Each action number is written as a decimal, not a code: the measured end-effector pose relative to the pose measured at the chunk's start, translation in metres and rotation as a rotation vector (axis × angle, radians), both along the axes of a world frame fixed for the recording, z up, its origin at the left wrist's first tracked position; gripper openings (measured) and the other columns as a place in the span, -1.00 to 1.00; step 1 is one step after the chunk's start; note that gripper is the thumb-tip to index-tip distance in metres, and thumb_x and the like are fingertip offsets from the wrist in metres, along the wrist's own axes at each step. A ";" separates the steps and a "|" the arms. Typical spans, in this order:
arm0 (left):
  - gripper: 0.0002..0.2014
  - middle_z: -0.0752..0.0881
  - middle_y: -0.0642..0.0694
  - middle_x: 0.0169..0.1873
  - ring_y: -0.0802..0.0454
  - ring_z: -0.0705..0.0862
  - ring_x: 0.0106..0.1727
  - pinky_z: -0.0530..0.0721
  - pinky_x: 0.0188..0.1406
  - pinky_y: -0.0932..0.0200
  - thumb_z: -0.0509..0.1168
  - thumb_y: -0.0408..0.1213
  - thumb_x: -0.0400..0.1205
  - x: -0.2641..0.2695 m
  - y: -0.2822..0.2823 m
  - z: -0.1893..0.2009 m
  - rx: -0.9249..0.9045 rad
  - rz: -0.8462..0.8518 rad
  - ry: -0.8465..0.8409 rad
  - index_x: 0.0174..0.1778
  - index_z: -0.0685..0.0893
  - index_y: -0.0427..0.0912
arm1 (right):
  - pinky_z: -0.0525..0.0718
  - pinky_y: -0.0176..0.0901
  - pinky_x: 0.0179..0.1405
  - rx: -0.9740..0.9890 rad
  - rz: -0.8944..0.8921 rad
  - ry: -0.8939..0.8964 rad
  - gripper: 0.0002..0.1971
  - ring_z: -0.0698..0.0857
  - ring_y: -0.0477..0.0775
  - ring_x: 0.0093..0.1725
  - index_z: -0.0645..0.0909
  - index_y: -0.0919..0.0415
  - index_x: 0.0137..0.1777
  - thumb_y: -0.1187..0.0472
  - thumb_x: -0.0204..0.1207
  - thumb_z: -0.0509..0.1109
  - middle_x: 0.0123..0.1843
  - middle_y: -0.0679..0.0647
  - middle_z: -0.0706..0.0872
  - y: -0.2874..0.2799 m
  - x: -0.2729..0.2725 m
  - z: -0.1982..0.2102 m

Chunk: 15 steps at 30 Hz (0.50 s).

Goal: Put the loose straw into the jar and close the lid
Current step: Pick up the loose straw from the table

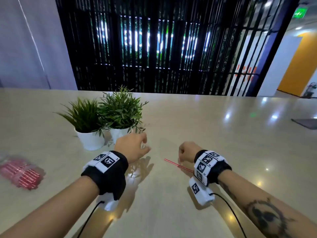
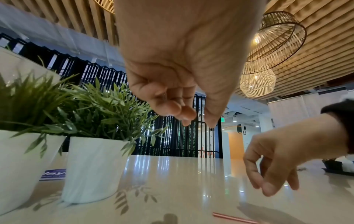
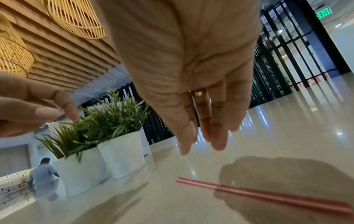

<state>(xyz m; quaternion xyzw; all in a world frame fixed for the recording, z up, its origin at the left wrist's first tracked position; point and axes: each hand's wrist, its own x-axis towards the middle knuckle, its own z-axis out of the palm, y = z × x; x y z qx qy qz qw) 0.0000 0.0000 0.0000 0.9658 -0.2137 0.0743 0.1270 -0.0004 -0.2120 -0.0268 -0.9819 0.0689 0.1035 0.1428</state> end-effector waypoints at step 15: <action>-0.66 0.73 -0.16 -0.17 -0.12 0.59 -0.17 0.45 -0.26 0.11 0.19 0.03 0.58 0.017 -0.002 -0.026 0.002 0.042 0.036 0.15 0.49 -0.11 | 0.72 -0.01 -0.02 -0.032 -0.045 0.074 -0.83 0.78 0.26 -0.01 0.72 0.35 -0.07 0.37 0.39 0.34 -0.04 0.24 0.82 -0.005 0.027 -0.050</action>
